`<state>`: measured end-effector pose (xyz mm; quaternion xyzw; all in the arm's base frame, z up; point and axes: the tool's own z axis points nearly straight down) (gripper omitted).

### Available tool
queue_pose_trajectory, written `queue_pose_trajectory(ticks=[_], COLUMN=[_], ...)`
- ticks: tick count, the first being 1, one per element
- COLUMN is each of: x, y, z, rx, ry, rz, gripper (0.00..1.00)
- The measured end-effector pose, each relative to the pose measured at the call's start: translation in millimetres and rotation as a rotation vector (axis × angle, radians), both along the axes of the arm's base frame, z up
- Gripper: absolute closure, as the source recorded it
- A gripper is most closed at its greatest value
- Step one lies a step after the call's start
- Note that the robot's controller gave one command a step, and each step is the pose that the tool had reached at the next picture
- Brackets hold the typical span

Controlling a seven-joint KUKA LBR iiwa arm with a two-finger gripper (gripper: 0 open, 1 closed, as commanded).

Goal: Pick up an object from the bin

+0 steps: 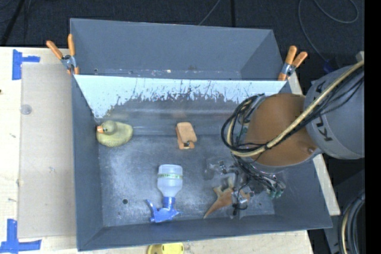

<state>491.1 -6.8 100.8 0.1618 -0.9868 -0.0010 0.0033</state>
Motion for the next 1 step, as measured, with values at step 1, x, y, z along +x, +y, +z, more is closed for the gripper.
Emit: queue_pose_trajectory(ticks=[1], x=[-15.5], y=[1.9], z=[-28.1], rx=[0.003], ry=[-0.007], rz=[0.291], gripper=[1.00])
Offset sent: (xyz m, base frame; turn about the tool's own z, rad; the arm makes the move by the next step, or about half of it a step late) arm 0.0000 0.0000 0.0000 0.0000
